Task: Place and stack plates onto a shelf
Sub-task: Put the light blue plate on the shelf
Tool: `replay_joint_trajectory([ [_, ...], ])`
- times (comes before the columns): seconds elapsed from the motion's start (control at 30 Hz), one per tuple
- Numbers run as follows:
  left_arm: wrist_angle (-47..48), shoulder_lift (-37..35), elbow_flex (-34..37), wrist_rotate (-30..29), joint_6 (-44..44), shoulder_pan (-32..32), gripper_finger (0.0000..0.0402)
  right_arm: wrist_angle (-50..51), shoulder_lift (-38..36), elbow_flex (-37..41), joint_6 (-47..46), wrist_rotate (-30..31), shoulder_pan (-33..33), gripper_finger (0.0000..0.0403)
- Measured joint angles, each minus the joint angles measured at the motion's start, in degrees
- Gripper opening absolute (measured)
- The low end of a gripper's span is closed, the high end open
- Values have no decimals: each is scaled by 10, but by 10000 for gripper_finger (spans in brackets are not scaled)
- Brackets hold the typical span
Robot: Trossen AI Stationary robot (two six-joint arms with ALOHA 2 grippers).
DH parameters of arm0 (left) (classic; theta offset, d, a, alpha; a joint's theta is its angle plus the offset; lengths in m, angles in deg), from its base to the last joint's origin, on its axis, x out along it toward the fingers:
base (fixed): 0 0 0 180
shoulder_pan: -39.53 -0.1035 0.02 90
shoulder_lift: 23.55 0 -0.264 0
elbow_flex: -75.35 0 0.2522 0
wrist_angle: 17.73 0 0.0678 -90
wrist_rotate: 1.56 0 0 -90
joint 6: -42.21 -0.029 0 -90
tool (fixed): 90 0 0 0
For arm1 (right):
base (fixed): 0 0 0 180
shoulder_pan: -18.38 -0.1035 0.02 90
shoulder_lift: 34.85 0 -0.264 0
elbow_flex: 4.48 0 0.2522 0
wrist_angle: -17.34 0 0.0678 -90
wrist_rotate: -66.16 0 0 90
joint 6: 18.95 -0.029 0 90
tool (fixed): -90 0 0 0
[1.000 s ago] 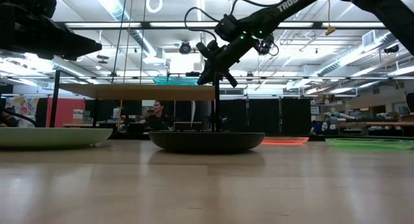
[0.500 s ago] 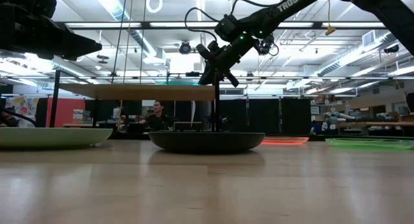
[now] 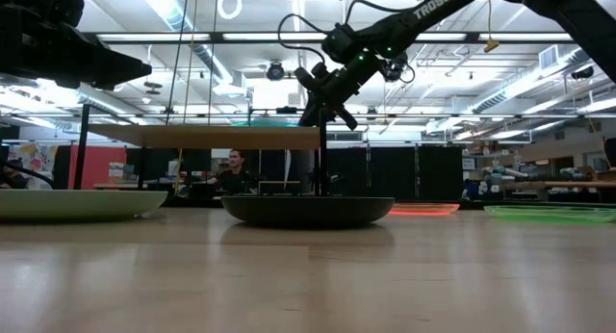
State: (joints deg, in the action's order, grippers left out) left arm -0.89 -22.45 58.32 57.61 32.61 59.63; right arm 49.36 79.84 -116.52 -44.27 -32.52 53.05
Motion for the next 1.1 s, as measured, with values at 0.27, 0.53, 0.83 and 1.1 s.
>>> replay_joint_trajectory([
  [0.27,0,0,0,0,0,0,155,-7,-6,0,2,-68,12,66],
  [0.53,0,0,0,0,0,0,155,-9,-62,0,12,-151,26,62],
  [0.83,-2,0,0,0,17,0,155,79,-181,0,64,-155,10,62],
  [1.1,-26,0,0,1,62,0,155,270,-272,0,179,-79,-77,62],
])
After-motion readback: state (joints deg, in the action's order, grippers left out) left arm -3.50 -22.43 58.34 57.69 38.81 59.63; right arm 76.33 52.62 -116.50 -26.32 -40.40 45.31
